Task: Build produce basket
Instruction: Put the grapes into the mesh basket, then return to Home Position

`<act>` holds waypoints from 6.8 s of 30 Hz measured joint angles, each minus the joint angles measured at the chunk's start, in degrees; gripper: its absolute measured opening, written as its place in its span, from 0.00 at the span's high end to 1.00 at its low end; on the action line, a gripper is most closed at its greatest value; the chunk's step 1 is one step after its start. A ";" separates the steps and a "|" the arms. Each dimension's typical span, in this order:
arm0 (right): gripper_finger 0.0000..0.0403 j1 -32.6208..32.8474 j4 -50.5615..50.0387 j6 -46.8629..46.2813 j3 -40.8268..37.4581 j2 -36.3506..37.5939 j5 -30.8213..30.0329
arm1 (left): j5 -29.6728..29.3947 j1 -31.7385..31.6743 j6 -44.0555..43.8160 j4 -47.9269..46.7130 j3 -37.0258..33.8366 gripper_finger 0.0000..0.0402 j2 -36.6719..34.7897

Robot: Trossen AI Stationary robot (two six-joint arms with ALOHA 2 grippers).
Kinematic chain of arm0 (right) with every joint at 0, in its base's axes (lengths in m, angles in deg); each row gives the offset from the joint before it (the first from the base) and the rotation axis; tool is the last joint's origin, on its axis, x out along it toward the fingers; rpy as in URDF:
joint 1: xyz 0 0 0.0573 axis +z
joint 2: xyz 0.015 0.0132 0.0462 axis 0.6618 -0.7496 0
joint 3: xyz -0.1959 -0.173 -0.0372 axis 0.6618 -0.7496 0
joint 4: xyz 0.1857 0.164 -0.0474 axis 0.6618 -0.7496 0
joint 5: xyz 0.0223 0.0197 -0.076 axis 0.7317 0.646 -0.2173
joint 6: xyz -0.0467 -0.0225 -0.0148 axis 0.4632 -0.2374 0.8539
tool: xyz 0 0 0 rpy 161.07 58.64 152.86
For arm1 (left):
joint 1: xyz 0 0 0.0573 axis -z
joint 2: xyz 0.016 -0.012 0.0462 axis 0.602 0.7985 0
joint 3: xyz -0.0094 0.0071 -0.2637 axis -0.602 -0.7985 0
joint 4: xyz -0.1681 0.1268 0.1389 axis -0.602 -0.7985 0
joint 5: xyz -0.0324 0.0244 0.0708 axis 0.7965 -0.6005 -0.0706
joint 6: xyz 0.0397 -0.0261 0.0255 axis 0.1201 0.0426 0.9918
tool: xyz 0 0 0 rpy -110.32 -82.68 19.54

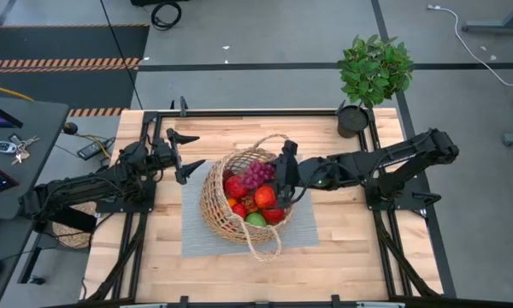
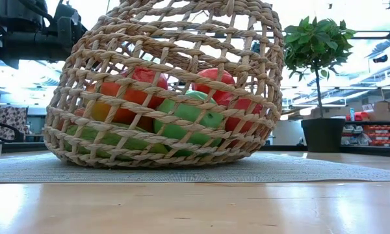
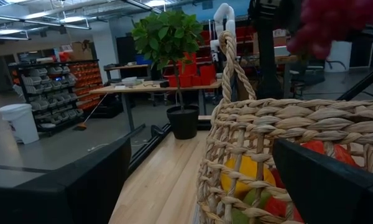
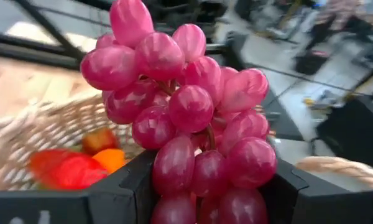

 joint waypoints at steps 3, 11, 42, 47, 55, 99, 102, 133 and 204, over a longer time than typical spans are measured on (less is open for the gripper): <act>0.50 -0.23 -1.26 -0.19 0.05 -0.43 4.86 | -0.02 0.00 0.00 0.03 0.00 0.01 -0.02; 0.50 -2.57 -4.31 -3.84 -0.20 -7.23 13.57 | 0.01 0.00 0.00 0.13 0.00 0.01 -0.04; 0.13 2.57 -3.98 -10.53 -17.08 20.91 5.17 | -0.02 0.02 -0.01 0.00 0.00 0.01 -0.02; 0.14 3.15 1.71 -14.85 -30.17 31.68 11.55 | -0.02 0.02 0.00 0.02 0.00 0.01 -0.02; 0.14 2.55 14.37 -16.12 -48.22 47.31 13.53 | 0.01 0.02 -0.02 0.00 0.00 0.01 -0.02; 0.14 0.35 24.25 -27.97 -69.40 69.35 13.72 | -0.15 7.76 -0.02 -25.89 -5.60 0.01 -21.88; 0.14 0.35 24.25 -27.97 -69.40 69.33 13.73 | -0.19 8.60 -0.02 -25.89 -5.60 0.01 -21.88; 0.14 0.35 24.70 -27.95 -69.40 69.31 13.79 | -0.17 11.98 -0.02 -25.34 -5.64 0.01 -21.38; 0.14 0.35 24.70 -27.96 -69.37 69.31 13.81 | -0.17 11.96 -0.02 -25.32 -5.66 0.01 -21.38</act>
